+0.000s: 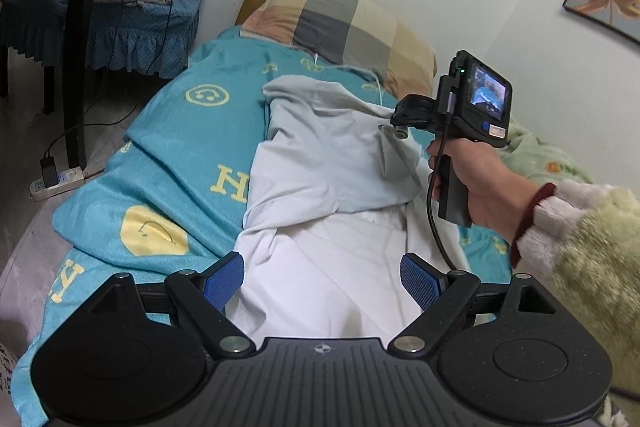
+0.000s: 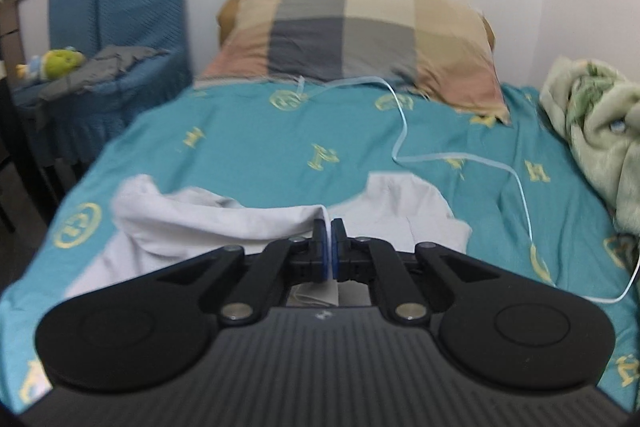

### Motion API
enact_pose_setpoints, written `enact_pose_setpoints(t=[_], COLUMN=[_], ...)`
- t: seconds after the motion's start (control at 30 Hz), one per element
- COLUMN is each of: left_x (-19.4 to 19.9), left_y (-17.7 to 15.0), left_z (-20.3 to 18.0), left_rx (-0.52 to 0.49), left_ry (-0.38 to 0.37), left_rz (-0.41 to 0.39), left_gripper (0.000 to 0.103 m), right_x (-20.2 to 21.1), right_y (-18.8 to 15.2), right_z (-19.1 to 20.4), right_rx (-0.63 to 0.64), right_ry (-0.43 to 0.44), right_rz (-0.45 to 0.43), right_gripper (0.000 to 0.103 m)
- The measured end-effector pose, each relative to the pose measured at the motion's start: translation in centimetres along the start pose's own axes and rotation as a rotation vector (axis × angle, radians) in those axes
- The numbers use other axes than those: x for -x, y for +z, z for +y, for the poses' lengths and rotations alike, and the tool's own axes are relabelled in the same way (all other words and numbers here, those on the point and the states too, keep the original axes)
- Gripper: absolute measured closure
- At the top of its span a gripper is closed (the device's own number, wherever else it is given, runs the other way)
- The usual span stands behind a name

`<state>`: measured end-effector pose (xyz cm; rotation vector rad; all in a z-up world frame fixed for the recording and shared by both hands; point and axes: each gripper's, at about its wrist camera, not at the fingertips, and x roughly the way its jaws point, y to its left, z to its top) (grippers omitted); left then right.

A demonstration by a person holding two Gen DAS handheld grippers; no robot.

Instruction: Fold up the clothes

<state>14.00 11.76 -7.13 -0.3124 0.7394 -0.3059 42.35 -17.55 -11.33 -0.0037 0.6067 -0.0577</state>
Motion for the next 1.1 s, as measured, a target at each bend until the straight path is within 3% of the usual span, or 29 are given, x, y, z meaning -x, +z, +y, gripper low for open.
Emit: enact_pose_setpoints(t=[0.17,0.33,0.4,0.43,0.5,0.57,0.83,1.1], left_x=[-1.6,-2.9,-3.1,-3.1,-3.0,-2.8,-1.4,0.5], left_y=[-0.2,-0.3,-0.3,-0.4,-0.5,-0.7,-1.4,-2.2], left_z=[0.4,0.8,0.7,0.7,0.3,-0.1,-1.6,-3.1], left_rx=[-0.015,-0.033,-0.041,-0.042,-0.049,-0.057,-0.091,-0.122], left_ry=[0.023,0.045,0.051,0.053,0.051,0.049,0.050,0.064], left_rz=[0.030,0.053,0.052,0.050,0.048,0.044,0.032,0.015], left_gripper=[0.016,0.016,0.016,0.016,0.016,0.016,0.016,0.016], right_x=[-3.1,-2.2,-0.8,0.3,2.9,6.2,20.7,33.5], right_y=[-2.7,-3.3,-3.0,-2.8,-2.5,-2.5,-5.1,-10.8], right_z=[-3.1,-5.2,-5.6,-5.8,-5.9,-5.9,-5.5,-4.7], right_rx=[-0.148,-0.308,-0.328,-0.334,-0.339,-0.327,-0.263,-0.177], right_ry=[0.037,0.137,0.134,0.127,0.123,0.142,0.233,0.267], right_rz=[0.055,0.050,0.049,0.042,0.016,-0.015,-0.062,-0.095], right_gripper=[0.098,0.096,0.092,0.088,0.049,0.032,0.029,0.029])
